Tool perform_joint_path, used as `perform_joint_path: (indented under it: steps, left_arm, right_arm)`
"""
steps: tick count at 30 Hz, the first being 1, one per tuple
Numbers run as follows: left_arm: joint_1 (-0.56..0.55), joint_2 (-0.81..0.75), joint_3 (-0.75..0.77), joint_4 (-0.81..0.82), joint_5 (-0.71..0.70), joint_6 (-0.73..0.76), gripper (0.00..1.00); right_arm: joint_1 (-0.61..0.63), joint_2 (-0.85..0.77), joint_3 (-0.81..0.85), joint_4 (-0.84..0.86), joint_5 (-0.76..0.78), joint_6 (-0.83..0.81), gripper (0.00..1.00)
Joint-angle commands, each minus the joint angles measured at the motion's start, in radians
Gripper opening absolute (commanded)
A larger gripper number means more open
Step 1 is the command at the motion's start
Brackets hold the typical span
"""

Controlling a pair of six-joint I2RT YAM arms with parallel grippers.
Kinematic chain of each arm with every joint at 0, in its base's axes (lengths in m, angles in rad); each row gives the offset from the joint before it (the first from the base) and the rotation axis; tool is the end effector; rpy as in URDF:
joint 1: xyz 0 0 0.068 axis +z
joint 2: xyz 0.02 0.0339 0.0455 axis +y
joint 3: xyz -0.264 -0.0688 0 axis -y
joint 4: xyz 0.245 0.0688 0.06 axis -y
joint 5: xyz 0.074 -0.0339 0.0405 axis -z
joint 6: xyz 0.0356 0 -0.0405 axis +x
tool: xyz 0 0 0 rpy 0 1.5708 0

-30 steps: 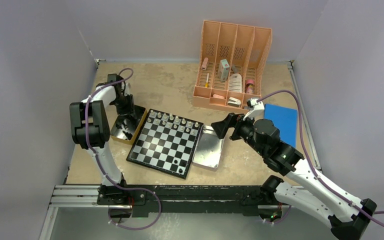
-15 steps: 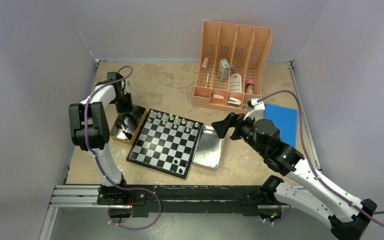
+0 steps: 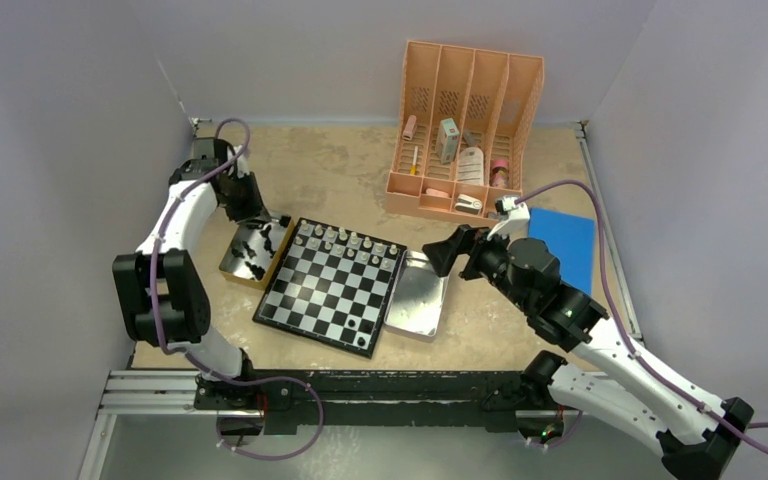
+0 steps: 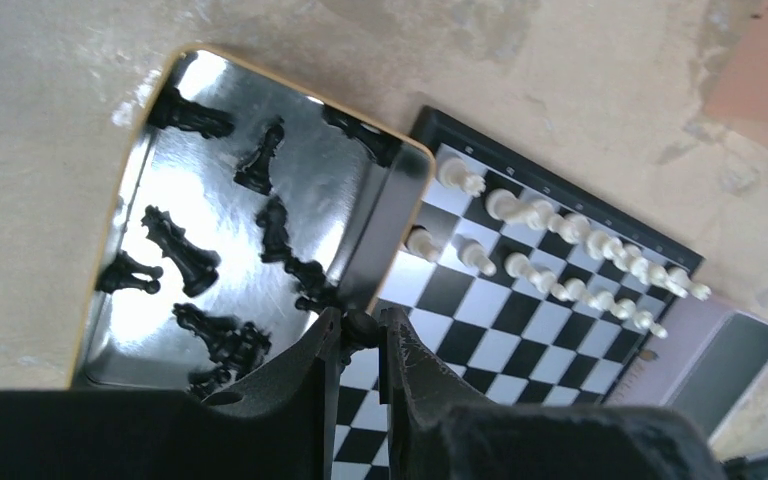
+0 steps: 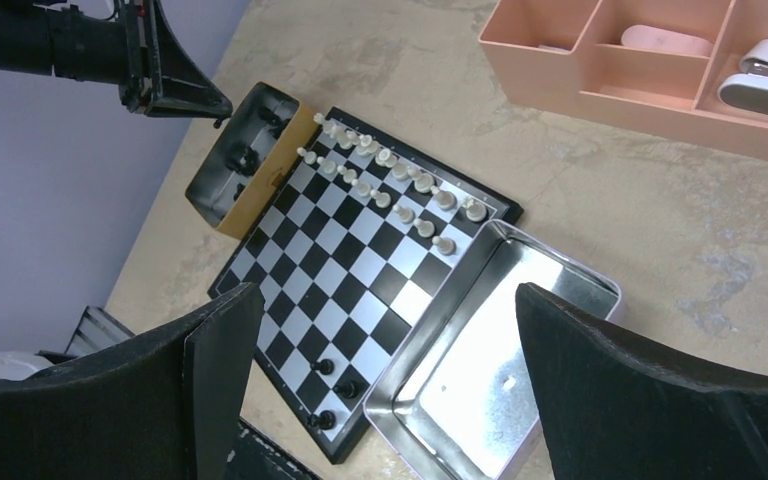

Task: Set up the chess pieces on the board
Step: Pick up the chess piece from the storage box, then place the chess piece on the chessboard.

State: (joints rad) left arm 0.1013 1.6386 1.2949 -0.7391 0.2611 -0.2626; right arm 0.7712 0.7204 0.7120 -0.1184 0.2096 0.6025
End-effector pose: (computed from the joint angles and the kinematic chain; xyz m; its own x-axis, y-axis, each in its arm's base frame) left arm 0.3388 0.0252 0.2551 -0.8545 -0.3389 -0.3936 -0.2062 0.9168 -0.3419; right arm 0.1307 0.1167 0.3318 -0.3772 0.4064 -0.8322 -0.3884 0.7464 0.5405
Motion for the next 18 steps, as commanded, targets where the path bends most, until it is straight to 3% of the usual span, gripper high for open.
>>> perform_joint_path:
  steps: [1,11,18]
  left_arm:
    - [-0.003,-0.104,-0.026,0.014,0.108,-0.025,0.09]
    - [-0.011,-0.229,-0.115,0.033,0.467,-0.054,0.09]
    - [-0.120,-0.235,-0.129,-0.087,0.342,-0.041,0.09]
  right_arm:
    - [-0.001,0.005,0.033,0.073,-0.049,0.011,0.98]
    - [0.001,0.068,0.018,0.285,-0.208,-0.031,0.92]
    - [0.002,0.134,0.057,0.252,-0.208,-0.012,0.91]
